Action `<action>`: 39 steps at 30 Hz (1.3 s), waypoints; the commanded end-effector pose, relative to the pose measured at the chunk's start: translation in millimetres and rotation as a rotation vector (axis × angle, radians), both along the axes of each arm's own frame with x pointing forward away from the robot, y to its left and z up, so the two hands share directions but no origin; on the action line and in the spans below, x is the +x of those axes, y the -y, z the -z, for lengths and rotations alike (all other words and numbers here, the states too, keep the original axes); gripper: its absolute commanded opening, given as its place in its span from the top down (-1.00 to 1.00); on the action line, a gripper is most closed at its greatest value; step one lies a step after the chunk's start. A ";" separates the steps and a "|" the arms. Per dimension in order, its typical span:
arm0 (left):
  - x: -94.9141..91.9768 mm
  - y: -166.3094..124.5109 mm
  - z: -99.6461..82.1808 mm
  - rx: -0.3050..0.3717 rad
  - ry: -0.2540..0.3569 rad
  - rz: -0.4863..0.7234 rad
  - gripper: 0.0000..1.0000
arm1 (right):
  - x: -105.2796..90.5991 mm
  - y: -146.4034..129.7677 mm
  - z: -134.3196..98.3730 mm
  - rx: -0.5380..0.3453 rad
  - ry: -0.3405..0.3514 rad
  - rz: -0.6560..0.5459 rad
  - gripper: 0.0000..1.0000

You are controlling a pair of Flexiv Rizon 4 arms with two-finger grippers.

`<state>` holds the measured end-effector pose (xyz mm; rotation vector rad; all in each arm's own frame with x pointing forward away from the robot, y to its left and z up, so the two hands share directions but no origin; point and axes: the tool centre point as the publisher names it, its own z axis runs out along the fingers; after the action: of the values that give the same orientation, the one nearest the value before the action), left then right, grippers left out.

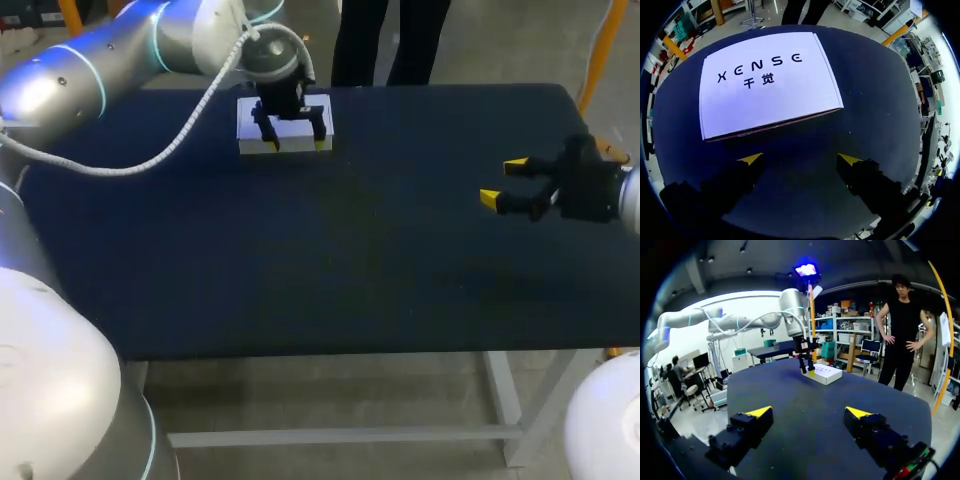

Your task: Assemble the packaging by folding the flat box into shape, placing the metal phone stand inside, and closing the box properly

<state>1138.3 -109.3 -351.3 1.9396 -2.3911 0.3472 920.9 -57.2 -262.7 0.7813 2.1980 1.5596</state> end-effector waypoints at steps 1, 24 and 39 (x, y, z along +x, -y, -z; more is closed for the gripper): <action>-88.9 -32.7 -38.7 -0.171 0.434 0.045 -1.00 | -0.7 0.9 0.5 0.003 0.004 -0.002 -1.00; -155.9 -62.8 -73.0 -0.405 0.754 0.191 -1.00 | -0.7 0.9 0.5 0.003 0.004 -0.002 -1.00; -180.3 -79.4 -87.7 -0.562 0.866 0.290 -1.00 | -0.7 0.9 0.5 0.003 0.004 -0.002 -1.00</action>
<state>962.9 -41.3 -262.3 1.3415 -2.6277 1.4446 920.8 -57.2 -262.2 0.7822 2.1998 1.5578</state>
